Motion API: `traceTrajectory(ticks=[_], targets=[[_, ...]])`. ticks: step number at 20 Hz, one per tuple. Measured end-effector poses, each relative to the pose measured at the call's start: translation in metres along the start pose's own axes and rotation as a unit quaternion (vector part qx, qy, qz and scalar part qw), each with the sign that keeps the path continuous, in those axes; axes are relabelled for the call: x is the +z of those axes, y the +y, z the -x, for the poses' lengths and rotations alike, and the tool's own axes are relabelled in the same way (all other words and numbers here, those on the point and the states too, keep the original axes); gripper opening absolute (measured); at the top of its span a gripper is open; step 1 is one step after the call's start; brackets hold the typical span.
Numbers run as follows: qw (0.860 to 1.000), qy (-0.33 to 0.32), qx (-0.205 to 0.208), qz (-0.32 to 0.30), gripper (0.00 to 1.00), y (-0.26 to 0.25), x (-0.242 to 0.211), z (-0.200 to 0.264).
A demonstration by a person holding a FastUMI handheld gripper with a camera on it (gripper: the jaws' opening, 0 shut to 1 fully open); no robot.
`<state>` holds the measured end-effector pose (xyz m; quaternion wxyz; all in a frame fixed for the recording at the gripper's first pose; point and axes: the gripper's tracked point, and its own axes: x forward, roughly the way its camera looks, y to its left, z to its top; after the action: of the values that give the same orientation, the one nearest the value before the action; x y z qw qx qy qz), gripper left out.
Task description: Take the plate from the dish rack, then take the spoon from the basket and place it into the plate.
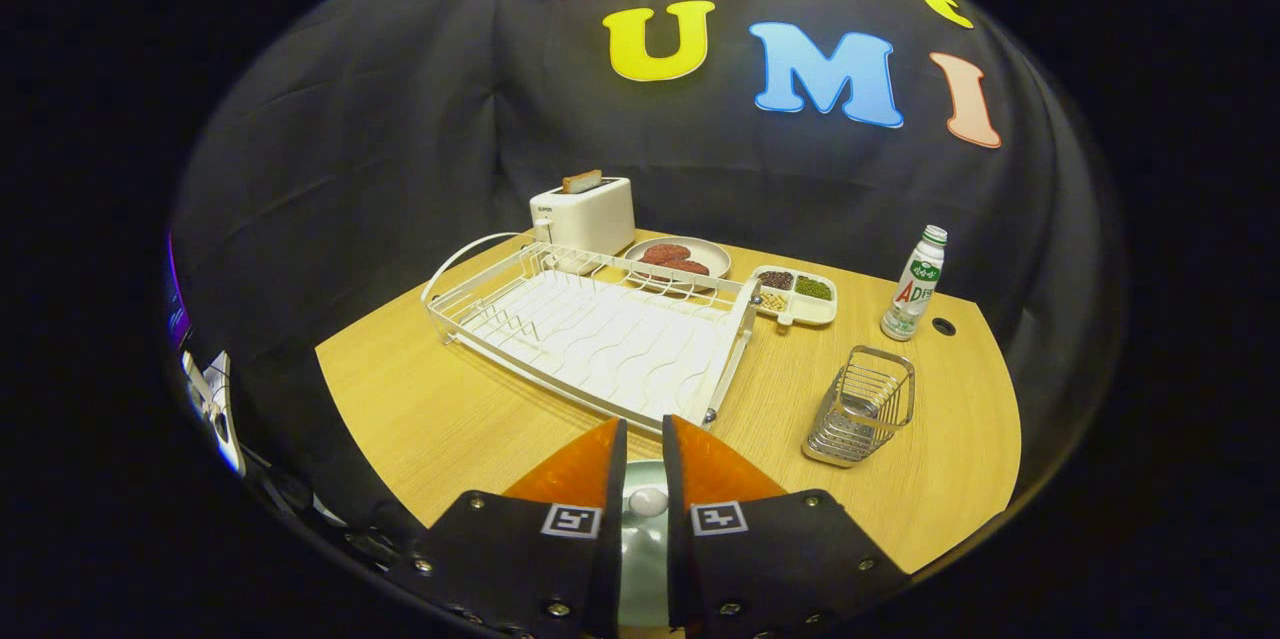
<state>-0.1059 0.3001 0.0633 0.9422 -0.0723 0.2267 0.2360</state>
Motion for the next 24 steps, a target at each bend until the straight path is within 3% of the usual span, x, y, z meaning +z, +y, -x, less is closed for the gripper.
traceTrajectory(ticks=[5, 10, 14, 19, 21, 24], targets=[[0.999, -0.032, -0.028, -0.006, 0.35, -0.026, 0.026, 0.013], [0.989, -0.115, -0.086, -0.039, 0.35, -0.074, 0.085, 0.063], [0.973, -0.169, -0.138, -0.072, 0.35, -0.123, 0.117, 0.113], [0.946, -0.245, -0.204, -0.056, 0.36, -0.173, 0.162, 0.179], [0.932, -0.277, -0.225, -0.056, 0.99, -0.190, 0.170, 0.194], [0.930, -0.277, -0.239, -0.042, 0.96, -0.203, 0.156, 0.198]])
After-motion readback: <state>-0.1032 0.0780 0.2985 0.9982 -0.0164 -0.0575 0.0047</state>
